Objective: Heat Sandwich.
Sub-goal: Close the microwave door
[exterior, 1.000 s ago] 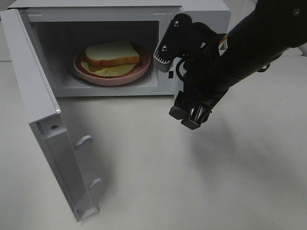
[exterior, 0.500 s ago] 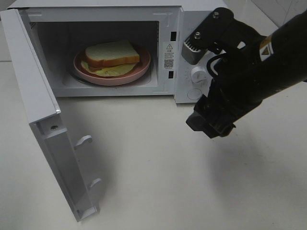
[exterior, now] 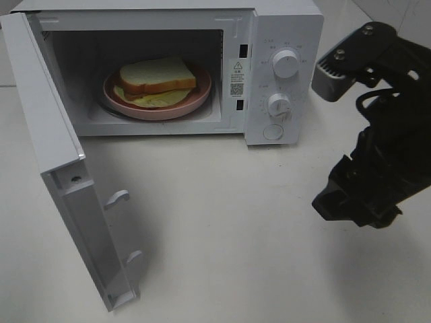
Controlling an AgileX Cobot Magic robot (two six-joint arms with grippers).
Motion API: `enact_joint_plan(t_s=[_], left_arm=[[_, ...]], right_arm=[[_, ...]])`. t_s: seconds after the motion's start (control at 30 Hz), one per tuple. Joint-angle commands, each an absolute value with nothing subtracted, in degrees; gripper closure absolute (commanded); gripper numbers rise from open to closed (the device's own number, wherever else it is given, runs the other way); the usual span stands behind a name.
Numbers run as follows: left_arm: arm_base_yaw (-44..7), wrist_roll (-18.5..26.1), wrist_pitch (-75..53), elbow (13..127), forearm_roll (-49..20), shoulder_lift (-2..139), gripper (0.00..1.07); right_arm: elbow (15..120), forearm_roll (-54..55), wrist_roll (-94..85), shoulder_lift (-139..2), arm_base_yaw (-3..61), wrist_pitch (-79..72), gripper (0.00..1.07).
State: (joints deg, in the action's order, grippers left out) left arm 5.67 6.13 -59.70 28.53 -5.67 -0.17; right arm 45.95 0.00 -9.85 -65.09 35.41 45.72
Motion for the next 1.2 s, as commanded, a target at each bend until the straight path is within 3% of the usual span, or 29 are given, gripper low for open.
enact_joint_plan(t_s=[0.03,0.8,1.2], left_arm=[[5.7,5.9,-59.5,28.5,-6.0,-1.7,0.09],[5.7,5.9,-59.5,28.5,-6.0,-1.7,0.09],[5.7,5.9,-59.5,28.5,-6.0,-1.7,0.09]], right_arm=[[45.8,0.0,-7.0,-62.1,35.5,49.7,0.31],[43.2,-1.5,0.0,-46.2,35.5,65.6,0.31],[35.8,-10.5,8.5,-34.5,35.2,67.0,0.31]])
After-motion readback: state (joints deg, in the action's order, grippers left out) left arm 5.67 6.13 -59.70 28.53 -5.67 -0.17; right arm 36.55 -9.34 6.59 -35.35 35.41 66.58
